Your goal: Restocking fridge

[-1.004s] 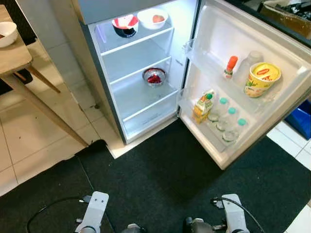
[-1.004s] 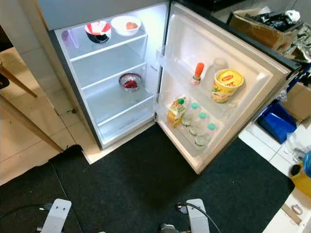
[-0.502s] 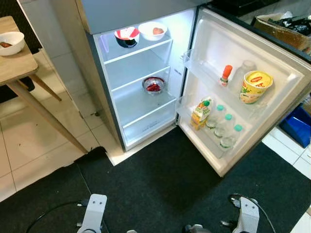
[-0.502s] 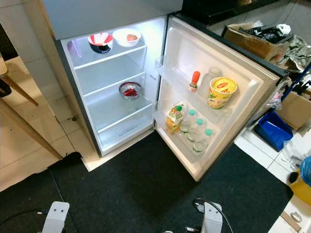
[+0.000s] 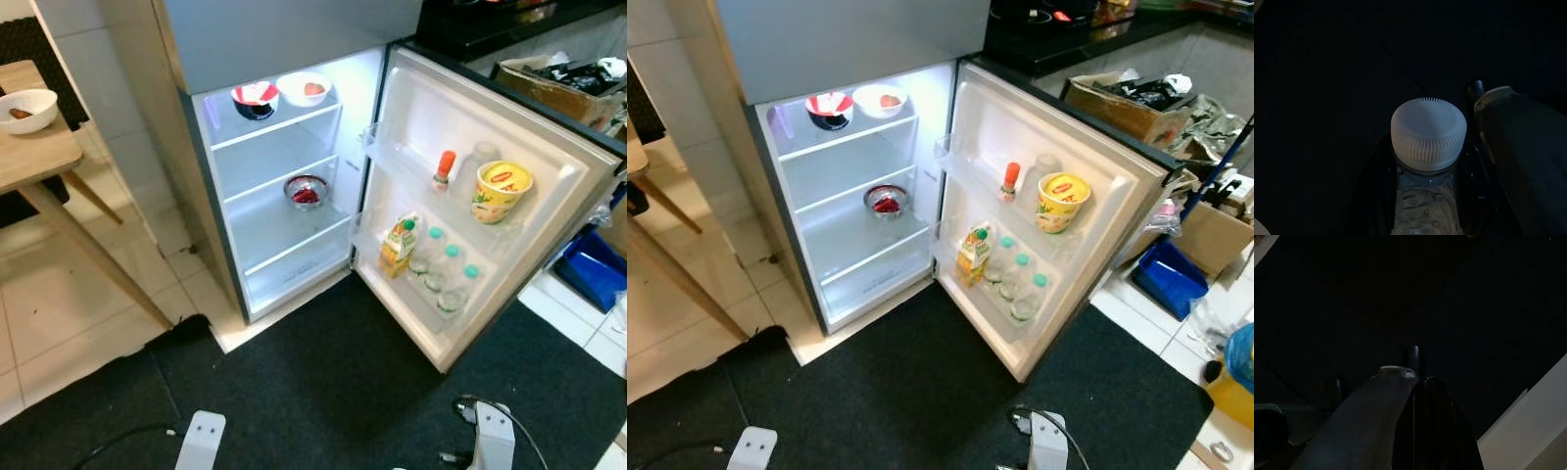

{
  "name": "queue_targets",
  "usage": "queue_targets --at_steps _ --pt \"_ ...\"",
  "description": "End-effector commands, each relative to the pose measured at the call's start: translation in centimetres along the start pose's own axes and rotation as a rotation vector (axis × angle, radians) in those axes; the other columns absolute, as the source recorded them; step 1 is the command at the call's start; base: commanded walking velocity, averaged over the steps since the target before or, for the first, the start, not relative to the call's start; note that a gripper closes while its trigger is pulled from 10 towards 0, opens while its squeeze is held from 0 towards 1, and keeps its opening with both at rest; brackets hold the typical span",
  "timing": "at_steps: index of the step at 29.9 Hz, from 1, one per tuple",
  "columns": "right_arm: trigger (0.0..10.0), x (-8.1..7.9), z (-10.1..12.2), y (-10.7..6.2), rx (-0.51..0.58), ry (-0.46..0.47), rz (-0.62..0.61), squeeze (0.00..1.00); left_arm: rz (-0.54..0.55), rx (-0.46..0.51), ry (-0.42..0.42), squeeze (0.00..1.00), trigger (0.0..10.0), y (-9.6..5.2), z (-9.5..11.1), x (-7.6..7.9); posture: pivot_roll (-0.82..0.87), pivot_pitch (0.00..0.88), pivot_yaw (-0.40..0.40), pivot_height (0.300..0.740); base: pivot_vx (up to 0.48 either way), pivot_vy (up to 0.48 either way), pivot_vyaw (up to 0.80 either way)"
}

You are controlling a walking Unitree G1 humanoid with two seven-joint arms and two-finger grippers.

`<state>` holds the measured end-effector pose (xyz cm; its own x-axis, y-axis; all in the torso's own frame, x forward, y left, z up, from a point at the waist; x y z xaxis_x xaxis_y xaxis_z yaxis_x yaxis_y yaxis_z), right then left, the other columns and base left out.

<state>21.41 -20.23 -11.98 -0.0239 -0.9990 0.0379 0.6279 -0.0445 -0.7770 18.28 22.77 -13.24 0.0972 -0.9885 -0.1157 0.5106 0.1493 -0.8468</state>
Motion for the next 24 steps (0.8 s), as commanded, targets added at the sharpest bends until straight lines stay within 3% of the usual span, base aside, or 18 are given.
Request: queue_targets --at_steps 1,9,17,24 --pt "10.0 0.03 -0.78 -0.14 -0.025 -0.003 0.002 0.0 -0.009 -0.022 0.012 0.0 10.0 -0.06 -0.67 0.36 -0.07 0.106 -0.011 0.74 0.375 0.0 0.0" --pt "10.0 0.24 -0.94 -0.18 -0.033 -0.002 -0.003 0.0 -0.011 -0.027 0.014 0.0 10.0 -0.08 -0.8 0.24 -0.07 0.108 -0.014 0.74 0.379 0.0 0.0" --pt "10.0 0.32 -0.84 -0.15 -0.033 -0.004 -0.003 0.0 -0.019 -0.026 0.014 0.0 10.0 -0.06 -0.72 0.53 -0.07 0.108 -0.014 0.74 0.42 0.0 -0.72" --pt "10.0 0.28 -0.83 -0.15 -0.033 -0.006 -0.001 0.0 -0.019 -0.024 0.02 0.0 10.0 -0.06 -0.65 0.34 -0.07 0.108 -0.014 0.74 0.412 0.0 0.0"
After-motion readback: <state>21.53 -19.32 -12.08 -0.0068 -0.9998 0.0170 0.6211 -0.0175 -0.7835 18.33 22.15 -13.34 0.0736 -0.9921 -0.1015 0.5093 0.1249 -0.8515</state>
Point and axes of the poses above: a point about 5 cm out from each wrist's last joint towards the gripper, its own y axis pointing out of the wrist towards the gripper, its own z axis along the axis of the wrist's last joint, x = y × z, the point moved 5 cm from there along y, pointing out of the wrist towards the gripper, and after that the axes turned 12 degrees about -y, right-handed, at the moved point
